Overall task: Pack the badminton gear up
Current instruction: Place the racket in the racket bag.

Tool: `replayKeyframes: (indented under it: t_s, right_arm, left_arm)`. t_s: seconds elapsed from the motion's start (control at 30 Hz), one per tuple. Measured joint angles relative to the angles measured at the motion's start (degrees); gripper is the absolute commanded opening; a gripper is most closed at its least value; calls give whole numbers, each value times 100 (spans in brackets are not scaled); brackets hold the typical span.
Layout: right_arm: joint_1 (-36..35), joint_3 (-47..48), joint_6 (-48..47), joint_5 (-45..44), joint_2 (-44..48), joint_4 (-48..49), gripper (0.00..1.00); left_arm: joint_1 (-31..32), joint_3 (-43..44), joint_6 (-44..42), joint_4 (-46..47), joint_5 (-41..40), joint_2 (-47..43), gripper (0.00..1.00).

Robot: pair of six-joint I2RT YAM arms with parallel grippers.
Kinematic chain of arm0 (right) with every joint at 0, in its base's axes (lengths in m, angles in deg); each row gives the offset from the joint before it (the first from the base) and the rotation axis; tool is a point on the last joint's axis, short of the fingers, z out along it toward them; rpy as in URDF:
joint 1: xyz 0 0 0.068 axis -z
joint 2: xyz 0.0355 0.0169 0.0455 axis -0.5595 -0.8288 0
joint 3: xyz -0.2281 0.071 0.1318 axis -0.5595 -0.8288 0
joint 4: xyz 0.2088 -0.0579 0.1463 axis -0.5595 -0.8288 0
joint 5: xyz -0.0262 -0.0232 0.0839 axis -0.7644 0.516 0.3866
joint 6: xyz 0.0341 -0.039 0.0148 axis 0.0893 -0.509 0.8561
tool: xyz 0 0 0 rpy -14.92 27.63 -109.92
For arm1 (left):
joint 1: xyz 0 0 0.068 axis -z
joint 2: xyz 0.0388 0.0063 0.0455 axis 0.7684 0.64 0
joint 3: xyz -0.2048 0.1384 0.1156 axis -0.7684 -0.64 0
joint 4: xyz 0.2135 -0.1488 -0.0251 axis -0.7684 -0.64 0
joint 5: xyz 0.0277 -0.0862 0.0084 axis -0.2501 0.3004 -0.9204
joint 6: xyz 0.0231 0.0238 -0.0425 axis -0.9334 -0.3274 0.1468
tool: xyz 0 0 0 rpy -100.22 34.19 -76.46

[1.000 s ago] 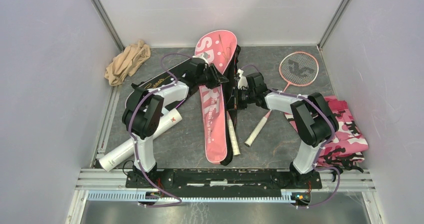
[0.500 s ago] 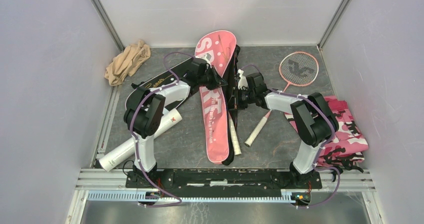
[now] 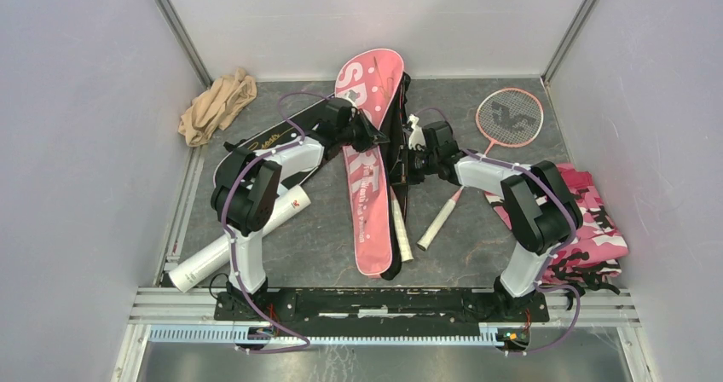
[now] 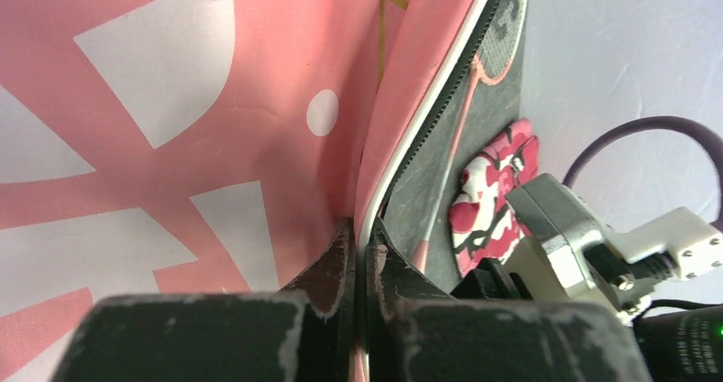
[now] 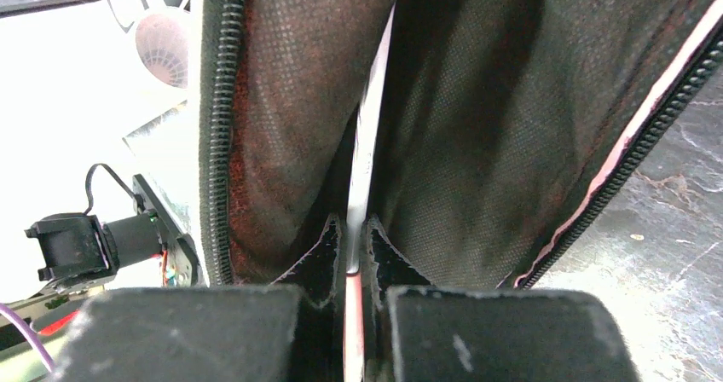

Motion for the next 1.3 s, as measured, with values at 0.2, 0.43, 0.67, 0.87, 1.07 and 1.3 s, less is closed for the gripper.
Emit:
replayKeyframes:
  t_s: [0.2, 0.43, 0.67, 0.87, 1.07, 1.3]
  right_arm:
    - [2, 2, 55, -17, -4, 57, 0]
    - [-129, 188, 85, -39, -225, 74, 4]
    - [-168, 304, -127, 61, -345, 111, 23]
    - [-168, 437, -472, 404, -402, 302, 39]
    - [-129, 640, -1086, 623, -466, 57, 55]
    - [129, 1034, -2223, 546, -273, -944, 75]
  left_arm:
    - [-15, -4, 498, 238, 122, 0, 2]
    - [-52, -59, 914, 511, 267, 2, 2]
    - [-168, -96, 1080, 697, 496, 2, 2]
    - [-249, -160, 1158, 767, 756, 2, 2]
    - [-337, -203, 1161, 769, 977, 2, 2]
    - [-413, -205, 1126, 758, 1005, 2, 2]
